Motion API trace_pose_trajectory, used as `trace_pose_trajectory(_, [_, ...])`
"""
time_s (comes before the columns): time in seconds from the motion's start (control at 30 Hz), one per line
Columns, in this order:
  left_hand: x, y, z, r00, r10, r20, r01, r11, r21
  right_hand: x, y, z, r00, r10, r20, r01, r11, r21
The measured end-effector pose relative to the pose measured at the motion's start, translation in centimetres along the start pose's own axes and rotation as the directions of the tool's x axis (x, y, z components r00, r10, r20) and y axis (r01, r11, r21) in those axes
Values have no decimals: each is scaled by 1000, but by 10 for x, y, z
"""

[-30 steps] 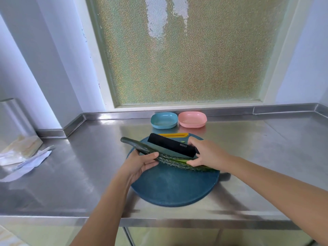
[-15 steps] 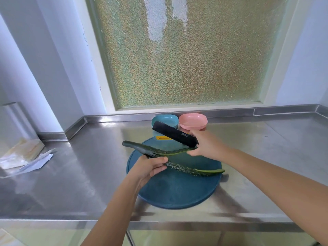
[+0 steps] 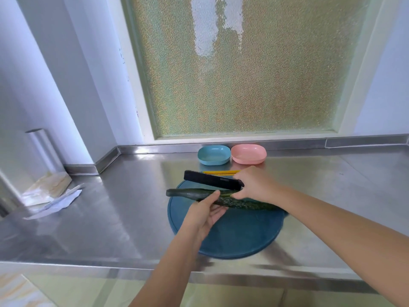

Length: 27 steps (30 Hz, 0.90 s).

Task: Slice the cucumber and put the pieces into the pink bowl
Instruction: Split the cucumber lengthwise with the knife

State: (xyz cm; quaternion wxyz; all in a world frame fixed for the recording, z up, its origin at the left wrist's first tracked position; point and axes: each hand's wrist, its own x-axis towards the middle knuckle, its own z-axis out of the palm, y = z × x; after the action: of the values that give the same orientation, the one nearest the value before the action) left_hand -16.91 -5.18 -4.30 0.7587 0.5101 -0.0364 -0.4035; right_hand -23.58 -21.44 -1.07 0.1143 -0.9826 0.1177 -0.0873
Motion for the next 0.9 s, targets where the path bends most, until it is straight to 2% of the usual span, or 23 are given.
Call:
trace_pose_trajectory(0.03, [-4,5,-3,998,-59,26,56,994,89,-1,3,1,1000,-5,14,5,1000,0])
trace_pose_trajectory(0.07, [-10,11,-8,991,-123,48,106,959,263,-2,6,3,1000,-11,22,11,1000,5])
trace_pose_trajectory(0.1, [-14,17,-14,988,-148,47,112,888,445,-4,10,5,1000,-16,27,16,1000,11])
trace_pose_trajectory(0.13, [-18,23,-21,995,-95,25,62,805,590,-5,13,7,999,-16,30,15,1000,14])
trace_pose_trajectory(0.17, [-17,28,-29,999,45,-5,-30,740,672,-7,15,8,999,-10,32,10,1000,15])
trace_pose_trajectory(0.2, [-14,33,-38,967,251,-40,-143,666,732,-8,16,9,1000,-5,31,4,1000,26])
trace_pose_trajectory(0.23, [-9,39,-46,885,462,-60,-235,554,799,-9,17,9,1000,-3,30,2,999,45])
trace_pose_trajectory(0.27, [-4,44,-54,805,591,-48,-277,447,850,-9,17,8,1000,-3,30,1,998,61])
trace_pose_trajectory(0.3, [-1,48,-60,781,624,-24,-281,386,879,-9,17,7,1000,-6,31,4,998,66])
trace_pose_trajectory(0.4, [18,47,-75,885,462,49,-246,377,893,-8,17,6,999,-4,34,2,999,45])
trace_pose_trajectory(0.43, [23,45,-78,901,428,75,-256,383,887,-8,17,7,1000,4,29,-5,999,33])
trace_pose_trajectory(0.63, [38,40,-95,876,457,156,-382,457,803,-7,19,5,999,48,-6,-48,997,52])
trace_pose_trajectory(0.8, [45,39,-102,889,428,163,-390,522,759,-5,21,-2,998,28,56,-32,996,80])
trace_pose_trajectory(0.9, [48,38,-105,887,428,172,-402,535,743,-4,19,-6,999,0,42,-7,985,170])
